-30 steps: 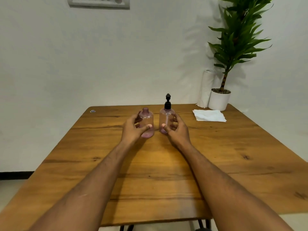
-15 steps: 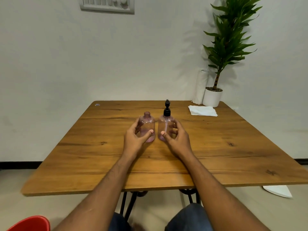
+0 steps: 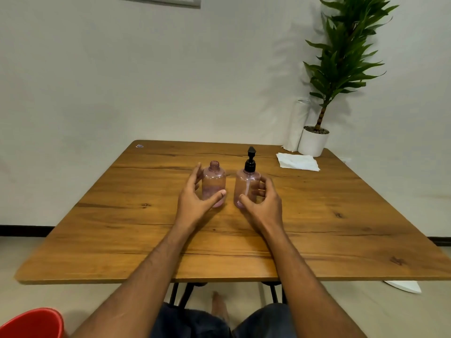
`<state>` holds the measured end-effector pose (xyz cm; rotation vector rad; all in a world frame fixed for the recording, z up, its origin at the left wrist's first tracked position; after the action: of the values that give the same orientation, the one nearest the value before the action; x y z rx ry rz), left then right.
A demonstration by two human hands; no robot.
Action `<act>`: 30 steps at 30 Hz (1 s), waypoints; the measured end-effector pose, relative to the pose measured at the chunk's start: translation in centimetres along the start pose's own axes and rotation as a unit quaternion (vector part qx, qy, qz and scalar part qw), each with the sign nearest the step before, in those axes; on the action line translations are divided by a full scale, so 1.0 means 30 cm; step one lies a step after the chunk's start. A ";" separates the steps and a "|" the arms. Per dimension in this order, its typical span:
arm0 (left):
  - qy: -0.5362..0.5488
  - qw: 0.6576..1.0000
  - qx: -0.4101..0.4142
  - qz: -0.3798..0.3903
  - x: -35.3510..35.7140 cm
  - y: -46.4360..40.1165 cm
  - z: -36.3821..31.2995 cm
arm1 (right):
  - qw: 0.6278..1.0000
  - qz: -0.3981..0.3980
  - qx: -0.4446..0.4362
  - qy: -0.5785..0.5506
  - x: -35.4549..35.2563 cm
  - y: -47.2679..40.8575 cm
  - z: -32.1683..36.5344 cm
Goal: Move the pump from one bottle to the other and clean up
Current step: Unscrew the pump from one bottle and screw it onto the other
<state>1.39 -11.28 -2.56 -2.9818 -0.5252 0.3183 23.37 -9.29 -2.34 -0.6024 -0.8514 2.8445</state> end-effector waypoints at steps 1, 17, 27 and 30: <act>-0.003 1.000 0.004 -0.010 -0.003 0.001 -0.003 | 1.000 -0.005 0.002 -0.013 -0.005 0.001 -0.005; -0.050 0.994 0.087 0.036 0.220 0.174 -0.322 | 0.992 0.030 0.021 -0.120 -0.066 0.026 0.002; -0.055 0.977 0.018 0.204 0.277 0.012 -0.357 | 0.992 0.065 0.010 -0.109 -0.090 0.024 -0.019; -0.040 0.980 0.019 0.193 0.265 0.012 -0.350 | 0.993 0.059 0.004 -0.102 -0.093 0.026 -0.020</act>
<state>11.14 -9.48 6.12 -3.0268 0.0614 0.4735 26.16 -10.25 -2.26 -0.3780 -0.8585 3.0556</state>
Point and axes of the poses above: each hand's wrist, its own y-axis away from the middle knuckle, its own x-axis out of the palm, z = x × y, the point moved 7 cm from there along -y, towards the middle knuckle, and after that the axes turned 13 degrees about -x, right-handed, at the moved point
